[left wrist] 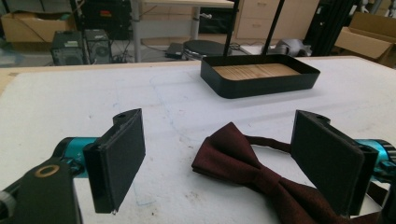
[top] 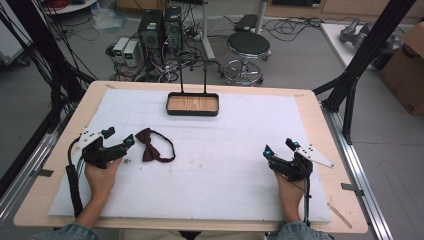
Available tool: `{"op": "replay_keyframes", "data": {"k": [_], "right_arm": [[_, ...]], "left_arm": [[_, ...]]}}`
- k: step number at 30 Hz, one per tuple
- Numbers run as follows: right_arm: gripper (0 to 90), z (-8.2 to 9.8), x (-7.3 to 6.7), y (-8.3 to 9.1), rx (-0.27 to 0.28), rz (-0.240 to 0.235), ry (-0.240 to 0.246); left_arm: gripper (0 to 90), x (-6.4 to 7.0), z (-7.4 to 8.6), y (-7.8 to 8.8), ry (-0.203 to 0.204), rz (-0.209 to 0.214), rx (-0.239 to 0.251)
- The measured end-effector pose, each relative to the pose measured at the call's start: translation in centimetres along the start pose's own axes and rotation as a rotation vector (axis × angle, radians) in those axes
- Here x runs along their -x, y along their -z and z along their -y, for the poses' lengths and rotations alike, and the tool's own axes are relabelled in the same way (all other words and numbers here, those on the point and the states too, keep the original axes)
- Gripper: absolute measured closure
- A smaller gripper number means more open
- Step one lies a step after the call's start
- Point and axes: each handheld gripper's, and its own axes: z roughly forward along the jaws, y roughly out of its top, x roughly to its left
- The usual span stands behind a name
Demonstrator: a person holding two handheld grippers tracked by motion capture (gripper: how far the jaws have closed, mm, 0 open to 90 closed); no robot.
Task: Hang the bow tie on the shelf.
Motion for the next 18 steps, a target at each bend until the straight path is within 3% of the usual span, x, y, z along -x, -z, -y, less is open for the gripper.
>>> {"op": "replay_keyframes", "data": {"k": [7,18], "right_arm": [[12.0,0.00,-0.01,-0.06,0.001,-0.001,0.007],[12.0,0.04,-0.05,-0.11,-0.006,0.000,0.007]], "left_arm": [[19.1,0.06,0.02,0.32,-0.023,-0.028,0.006],[20.4,0.18,0.04,0.33,-0.017,-0.035,0.000]]}}
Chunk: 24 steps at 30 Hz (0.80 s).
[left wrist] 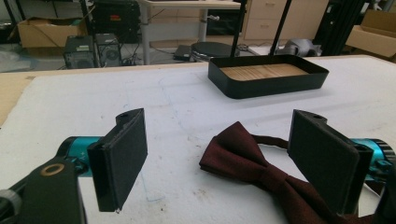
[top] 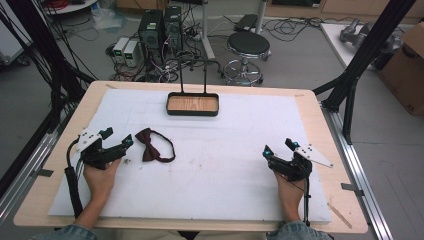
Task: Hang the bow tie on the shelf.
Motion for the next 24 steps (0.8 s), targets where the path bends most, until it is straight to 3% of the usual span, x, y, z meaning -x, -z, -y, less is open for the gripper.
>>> {"op": "replay_keyframes", "data": {"k": [11,20,24], "right_arm": [[12.0,0.0,0.0,0.0,-0.002,0.001,-0.001],[12.1,0.0,0.0,-0.1,-0.002,0.003,0.000],[12.1,0.0,0.0,-0.1,-0.004,0.002,-0.001]], "left_arm": [[21.9,0.4,-0.1,-0.2,0.015,-0.013,0.009],[24.5,1.6,-0.3,-0.8,0.037,-0.003,0.010],[24.9,2.3,-0.3,-1.7,0.046,-0.010,-0.039]]}}
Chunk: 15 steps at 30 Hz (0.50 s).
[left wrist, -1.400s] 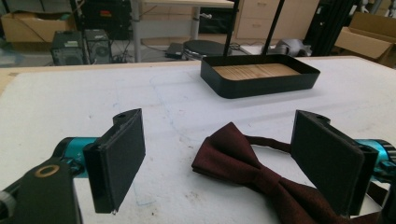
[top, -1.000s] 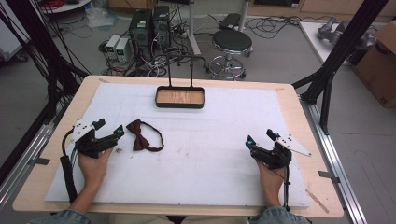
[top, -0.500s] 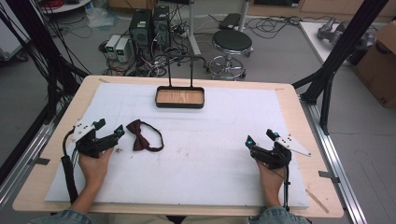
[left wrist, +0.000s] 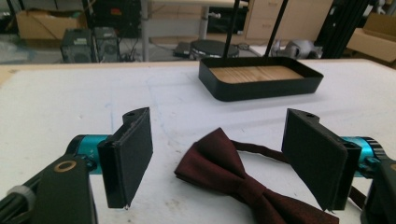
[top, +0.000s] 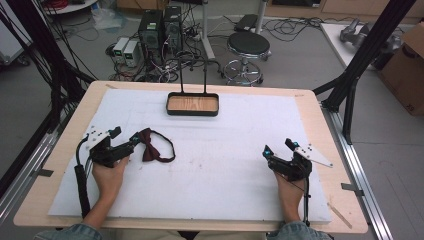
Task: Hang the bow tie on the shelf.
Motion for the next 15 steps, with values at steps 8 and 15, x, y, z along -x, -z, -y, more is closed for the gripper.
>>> {"op": "replay_keyframes", "data": {"k": [8,15], "right_arm": [[12.1,0.0,0.0,0.0,-0.003,-0.001,-0.004],[12.1,0.0,-0.1,0.0,-0.003,-0.002,-0.004]], "left_arm": [[32.8,1.8,0.5,-2.1,-0.021,0.005,-0.076],[37.9,2.8,0.9,-3.5,-0.040,-0.029,-0.176]]}}
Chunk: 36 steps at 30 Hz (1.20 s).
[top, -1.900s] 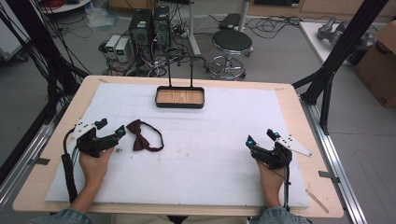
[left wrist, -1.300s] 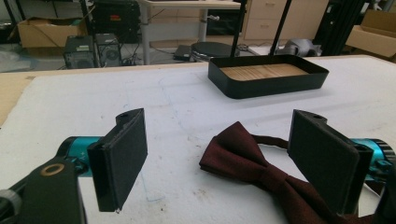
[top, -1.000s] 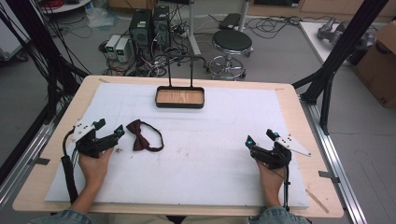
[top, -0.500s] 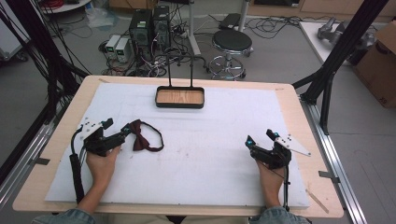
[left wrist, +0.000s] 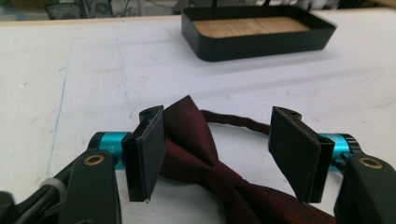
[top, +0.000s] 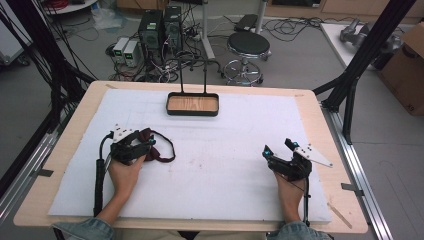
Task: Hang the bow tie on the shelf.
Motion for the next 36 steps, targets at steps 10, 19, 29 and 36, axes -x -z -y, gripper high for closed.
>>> {"op": "replay_keyframes", "data": {"k": [10,19,29,36], "right_arm": [[12.2,0.0,0.0,0.0,0.000,0.000,0.008],[12.2,0.0,0.0,0.0,-0.001,0.001,0.009],[12.3,0.0,-0.1,0.0,-0.006,-0.001,0.005],[12.3,0.0,-0.1,0.0,-0.005,0.000,0.007]], "left_arm": [[48.6,0.2,0.1,-0.5,0.009,-0.055,-0.062],[59.7,0.4,0.0,-0.9,0.015,-0.088,-0.100],[79.6,0.2,0.0,-0.8,0.029,-0.088,-0.108],[83.2,0.3,-0.6,0.3,0.016,-0.024,-0.042]]}}
